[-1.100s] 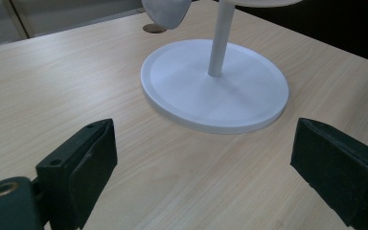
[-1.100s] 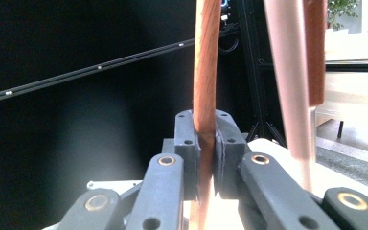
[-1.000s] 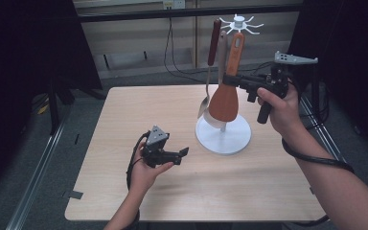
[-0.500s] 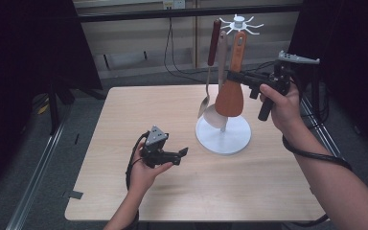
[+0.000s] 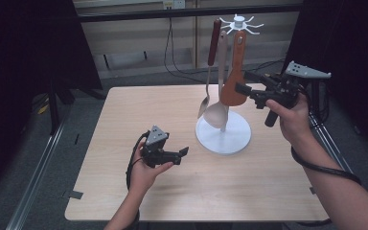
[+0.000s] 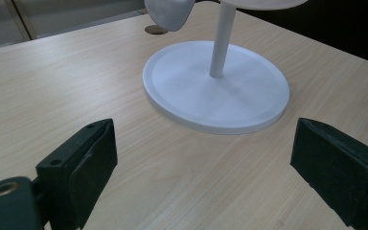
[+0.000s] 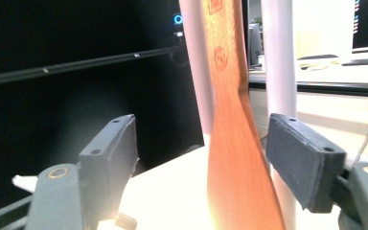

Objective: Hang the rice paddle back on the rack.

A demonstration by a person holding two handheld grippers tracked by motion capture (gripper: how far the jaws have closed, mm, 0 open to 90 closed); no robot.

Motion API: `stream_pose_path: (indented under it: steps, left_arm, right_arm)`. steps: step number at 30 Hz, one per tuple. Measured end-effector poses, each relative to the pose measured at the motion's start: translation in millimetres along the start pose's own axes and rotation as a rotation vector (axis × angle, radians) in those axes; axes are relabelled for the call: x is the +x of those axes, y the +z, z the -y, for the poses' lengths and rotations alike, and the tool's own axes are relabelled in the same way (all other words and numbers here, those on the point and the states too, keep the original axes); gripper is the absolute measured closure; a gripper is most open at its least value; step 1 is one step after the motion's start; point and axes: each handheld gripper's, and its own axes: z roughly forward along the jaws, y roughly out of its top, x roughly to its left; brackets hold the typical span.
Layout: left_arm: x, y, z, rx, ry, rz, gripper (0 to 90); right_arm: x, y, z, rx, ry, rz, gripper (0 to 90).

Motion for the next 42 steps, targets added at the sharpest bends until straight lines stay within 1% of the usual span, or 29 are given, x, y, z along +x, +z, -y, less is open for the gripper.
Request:
stream_pose_path:
  steps: [4,8,11,21,24,28,32,36,37,38,41,42]
  left_arm:
    - [-0.4,-0.4,-0.1,-0.001,0.000,0.000,8.7]
    - [-0.4,-0.6,-0.6,-0.005,0.005,-0.002,8.7]
    - [-0.6,-0.8,-0.7,-0.007,0.004,-0.003,8.7]
    - [-1.7,-1.1,-0.3,-0.009,0.003,-0.007,8.7]
    - [-2.6,-1.2,-0.5,-0.005,0.007,-0.008,8.7]
    - [-3.2,-0.7,-0.9,-0.008,0.009,-0.010,8.7]
    - [-4.2,0.4,-0.1,0.001,0.013,-0.006,8.7]
    - [-5.3,0.3,-0.7,0.002,0.018,-0.007,8.7]
    - [-5.3,0.4,-0.9,0.000,0.015,-0.006,8.7]
    - [-5.2,0.2,-1.2,0.000,0.022,-0.008,8.7]
    - [-5.9,0.5,-1.2,-0.001,0.020,-0.009,8.7]
    - [-6.1,0.7,-1.2,-0.001,0.021,-0.011,8.6]
  right_arm:
    - [3.3,-7.3,8.1,0.000,-0.026,0.025,19.8]
    - [6.8,-13.8,16.7,0.015,-0.044,0.040,18.4]
    - [8.9,-18.5,22.6,0.019,-0.060,0.041,17.9]
    - [10.5,-33.6,38.7,0.041,-0.068,0.069,16.5]
    - [12.2,-37.7,43.4,0.046,-0.075,0.072,15.5]
    - [14.3,-42.9,49.8,0.050,-0.071,0.075,15.3]
    - [16.5,-47.4,60.2,0.061,-0.071,0.078,15.2]
    - [18.9,-50.4,70.4,0.086,-0.094,0.088,14.6]
    - [19.6,-51.2,72.8,0.088,-0.088,0.089,14.6]
    - [20.3,-52.2,74.8,0.090,-0.085,0.090,14.6]
    - [23.4,-54.6,80.8,0.087,-0.095,0.097,14.4]
    - [24.7,-55.5,83.7,0.083,-0.085,0.097,14.3]
